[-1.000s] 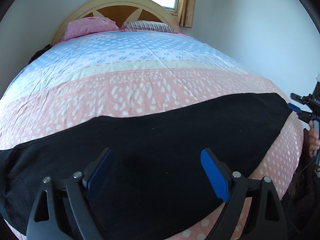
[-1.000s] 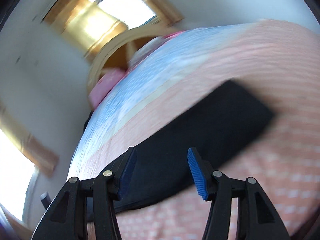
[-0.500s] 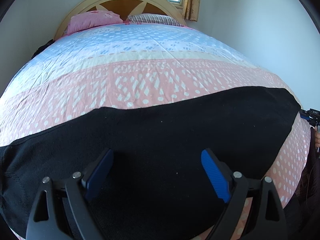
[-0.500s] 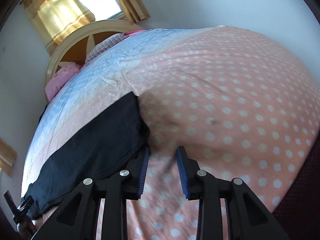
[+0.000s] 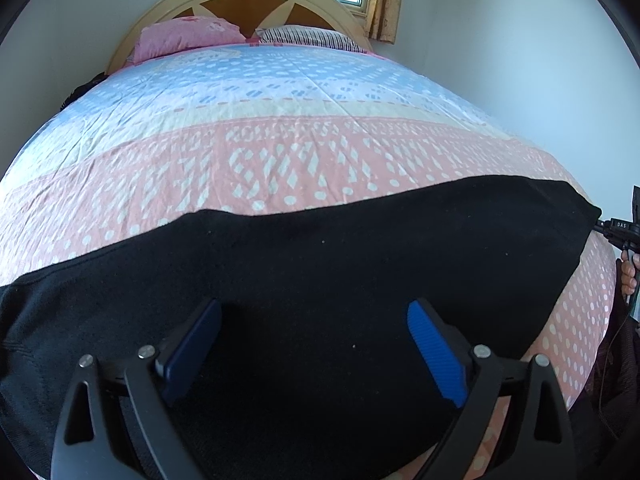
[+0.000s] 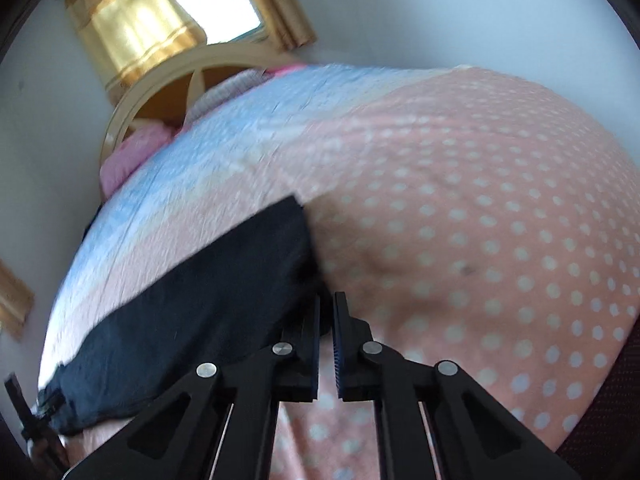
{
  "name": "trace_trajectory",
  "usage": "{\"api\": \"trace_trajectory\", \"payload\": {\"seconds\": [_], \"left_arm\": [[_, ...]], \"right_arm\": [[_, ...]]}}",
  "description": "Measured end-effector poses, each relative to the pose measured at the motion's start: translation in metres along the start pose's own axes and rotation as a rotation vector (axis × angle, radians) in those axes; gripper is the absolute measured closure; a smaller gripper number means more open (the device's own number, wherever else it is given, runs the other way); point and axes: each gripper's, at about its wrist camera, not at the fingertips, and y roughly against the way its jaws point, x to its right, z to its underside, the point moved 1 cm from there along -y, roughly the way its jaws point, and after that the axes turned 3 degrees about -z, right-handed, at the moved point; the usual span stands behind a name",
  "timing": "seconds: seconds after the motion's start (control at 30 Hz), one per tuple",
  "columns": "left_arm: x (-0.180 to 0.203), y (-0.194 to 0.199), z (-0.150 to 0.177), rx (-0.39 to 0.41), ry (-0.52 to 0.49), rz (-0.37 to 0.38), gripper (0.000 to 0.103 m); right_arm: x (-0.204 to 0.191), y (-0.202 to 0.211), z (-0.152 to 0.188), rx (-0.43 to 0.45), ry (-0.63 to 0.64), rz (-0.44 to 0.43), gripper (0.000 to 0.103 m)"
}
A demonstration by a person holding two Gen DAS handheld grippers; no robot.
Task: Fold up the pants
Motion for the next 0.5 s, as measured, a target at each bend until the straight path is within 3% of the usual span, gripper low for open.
{"api": "trace_trajectory", "payload": {"seconds": [0.17,0.23,0.3,0.33,0.5], "left_arm": [[-0.001,0.001,0.000,0.003,0.007,0.003,0.006],[-0.001,0.000,0.000,0.003,0.009,0.004,0.006],[0.000,0.001,0.000,0.001,0.008,0.005,0.005],[0.000,0.001,0.000,0.001,0.006,0.005,0.005],[0.000,0.001,0.001,0.002,0.008,0.005,0.005]], "right_arm": [[0.009,-0.001,0.002,-0.018,-0.055,-0.109,0.097],[0.021,0.003,0.003,-0.013,-0.144,-0.144,0.083],[0.035,0.011,0.002,0.007,-0.232,-0.212,0.055],[0.039,0.015,0.002,0.011,-0.261,-0.233,0.051],[0.027,0.013,0.003,-0.015,-0.250,-0.319,0.050]]}}
